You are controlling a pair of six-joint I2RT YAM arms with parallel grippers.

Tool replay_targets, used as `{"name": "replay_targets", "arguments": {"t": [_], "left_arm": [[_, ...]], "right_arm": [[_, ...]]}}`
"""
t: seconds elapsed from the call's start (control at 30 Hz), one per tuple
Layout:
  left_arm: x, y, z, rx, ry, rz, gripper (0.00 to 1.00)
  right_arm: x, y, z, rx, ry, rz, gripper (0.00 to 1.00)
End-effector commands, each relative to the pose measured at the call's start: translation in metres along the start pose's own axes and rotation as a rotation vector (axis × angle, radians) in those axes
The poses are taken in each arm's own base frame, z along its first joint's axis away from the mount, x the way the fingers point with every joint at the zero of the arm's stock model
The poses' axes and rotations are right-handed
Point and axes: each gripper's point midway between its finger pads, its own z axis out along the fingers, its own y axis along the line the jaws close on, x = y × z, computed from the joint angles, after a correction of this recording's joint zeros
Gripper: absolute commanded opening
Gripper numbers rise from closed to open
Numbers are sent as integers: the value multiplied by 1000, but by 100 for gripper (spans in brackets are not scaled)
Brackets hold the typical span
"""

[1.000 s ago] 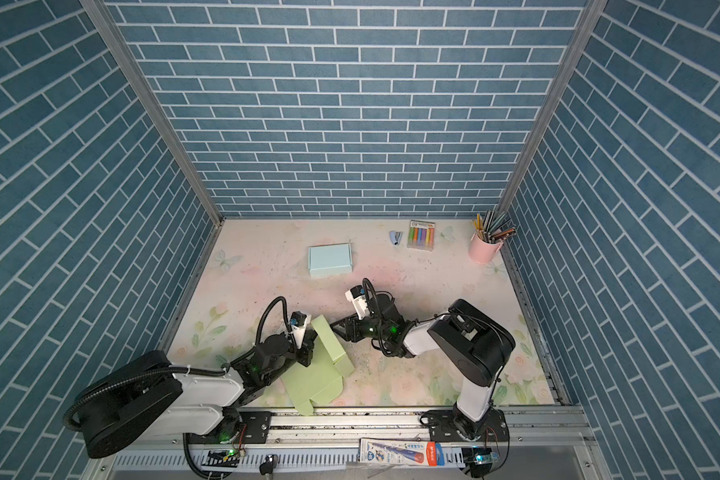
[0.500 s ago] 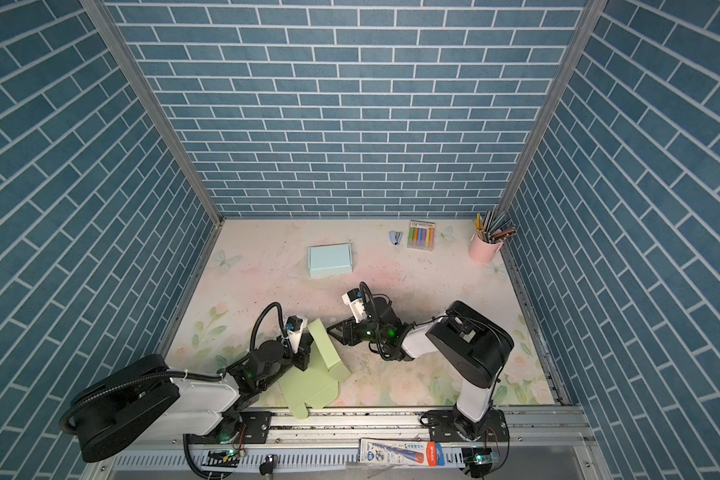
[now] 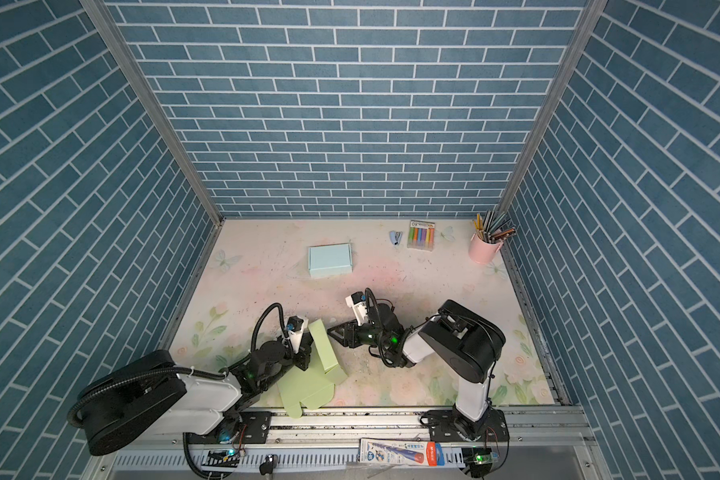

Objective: Fold the paper box

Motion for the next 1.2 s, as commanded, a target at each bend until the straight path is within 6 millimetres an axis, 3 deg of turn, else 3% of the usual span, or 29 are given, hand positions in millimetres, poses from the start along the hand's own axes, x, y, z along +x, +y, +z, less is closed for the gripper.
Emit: {"name": "replay_targets", "arguments": {"t": [0.0,0.2,0.47,0.8,1.17], "left_arm": [[-10,-9,6,21,-25,-12,5],[-3,-6,12,-3,0,-16,9],[1,-6,15,-1,9,-18,9],[1,-8,8,-18,-3,-6,17],[12,3,0,-59,1,-4,21]], "right_arm": [[41,19,1,-98,163,14,44],[43,-2,0,-23,171,38,44],[43,-9,1,-3,170,53,44],[39,-31,-14,67,111,109,44],[34,-34,-10,86,100,108,43]]}}
